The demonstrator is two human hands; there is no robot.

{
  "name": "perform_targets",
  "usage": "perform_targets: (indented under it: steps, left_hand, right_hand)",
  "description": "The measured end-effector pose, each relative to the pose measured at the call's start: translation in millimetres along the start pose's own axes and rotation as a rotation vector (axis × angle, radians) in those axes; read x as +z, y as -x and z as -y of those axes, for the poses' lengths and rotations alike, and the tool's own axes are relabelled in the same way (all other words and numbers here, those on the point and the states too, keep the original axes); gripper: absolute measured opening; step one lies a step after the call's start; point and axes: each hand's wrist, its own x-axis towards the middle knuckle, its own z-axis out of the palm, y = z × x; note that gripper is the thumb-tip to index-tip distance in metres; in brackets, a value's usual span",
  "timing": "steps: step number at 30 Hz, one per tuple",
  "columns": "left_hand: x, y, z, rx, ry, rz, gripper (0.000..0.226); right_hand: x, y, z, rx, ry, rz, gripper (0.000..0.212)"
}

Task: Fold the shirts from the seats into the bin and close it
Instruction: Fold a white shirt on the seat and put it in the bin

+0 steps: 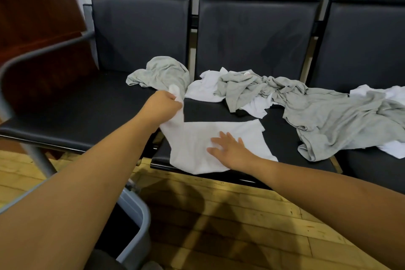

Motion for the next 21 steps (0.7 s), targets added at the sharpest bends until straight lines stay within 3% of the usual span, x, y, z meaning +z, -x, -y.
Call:
perform_targets:
  steps: [3, 5, 7, 11, 14, 19, 21]
  left_hand:
    - [16.2, 5.6, -28.5, 0.108, 0.016, 0.070, 0.005]
    - [33.2, 12.3, -50.3, 0.158, 0.049, 0.105, 0.003]
    - [51.4, 19.8, -71.4, 0.201, 0.077, 0.139, 0.007]
    - [76.8, 29.9, -86.1, 0.059, 0.465, 0.557, 0.034]
    - [81.0, 26.6, -69.2, 0.055, 0.363, 0.598, 0.032]
    - [70.4, 10.1, -22.8, -0.052, 0.223, 0.370, 0.021]
    - [65.5, 7.6, -7.0, -0.063, 0.157, 0.299, 0.016]
  right_hand:
    - [-11.7, -1.3, 1.0, 0.062, -0.558, 0.018, 0.055]
    - [-19.5, -2.0, -10.4, 0.122, -0.969, -0.056, 0.047]
    - [-30.1, -0.7, -25.0, 0.159, -1.220, -0.122, 0.052]
    - [-56.3, 7.0, -58.6, 0.269, -1.530, -0.099, 0.063]
    - [-57.4, 9.7, -67.5, 0.341, -1.401, -0.066, 0.048]
    - [-51.5, 2.7, -63.2, 0.279, -0.870, -0.222, 0.028]
    - [-63.3, 2.0, -52.8, 0.193, -0.828, -0.287, 0.020]
